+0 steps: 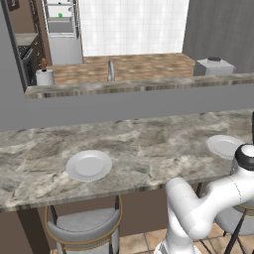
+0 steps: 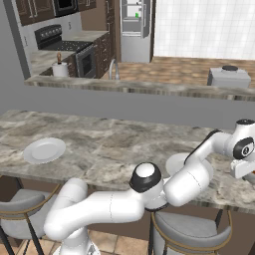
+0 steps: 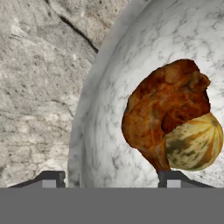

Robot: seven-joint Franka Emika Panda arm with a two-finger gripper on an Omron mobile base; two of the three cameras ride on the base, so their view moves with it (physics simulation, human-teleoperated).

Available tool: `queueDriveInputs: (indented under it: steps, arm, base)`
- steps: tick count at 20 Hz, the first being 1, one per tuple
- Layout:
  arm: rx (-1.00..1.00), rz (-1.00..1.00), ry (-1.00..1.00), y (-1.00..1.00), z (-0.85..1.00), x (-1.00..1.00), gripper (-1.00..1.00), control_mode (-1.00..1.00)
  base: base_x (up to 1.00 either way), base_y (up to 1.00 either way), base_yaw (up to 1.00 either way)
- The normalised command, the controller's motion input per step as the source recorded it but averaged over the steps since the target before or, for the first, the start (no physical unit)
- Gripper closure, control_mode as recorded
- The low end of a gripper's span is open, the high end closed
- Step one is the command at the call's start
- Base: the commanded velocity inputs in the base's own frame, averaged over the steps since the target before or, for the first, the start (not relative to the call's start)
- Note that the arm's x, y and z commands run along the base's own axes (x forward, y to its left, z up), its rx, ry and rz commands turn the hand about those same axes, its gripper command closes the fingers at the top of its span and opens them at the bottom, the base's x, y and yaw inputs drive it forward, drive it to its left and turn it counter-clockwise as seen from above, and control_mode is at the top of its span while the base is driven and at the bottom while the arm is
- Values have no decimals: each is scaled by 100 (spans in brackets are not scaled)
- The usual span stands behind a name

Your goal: Pick the chicken drumstick and squash from their plates and place them in the bowl. Then put the bowl in the fridge.

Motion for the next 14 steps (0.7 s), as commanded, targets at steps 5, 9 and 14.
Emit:
queueDriveInputs:
  steps: [5, 9, 14]
  arm:
    - [7, 2, 0, -7, -1, 0, 100, -100]
    - [1, 0, 0, 4, 0, -2, 100, -100]
    - [0, 2, -1, 15, 12, -5, 100, -100]
  base:
    - [0, 0, 0]
    - [0, 0, 0]
    - [0, 0, 0]
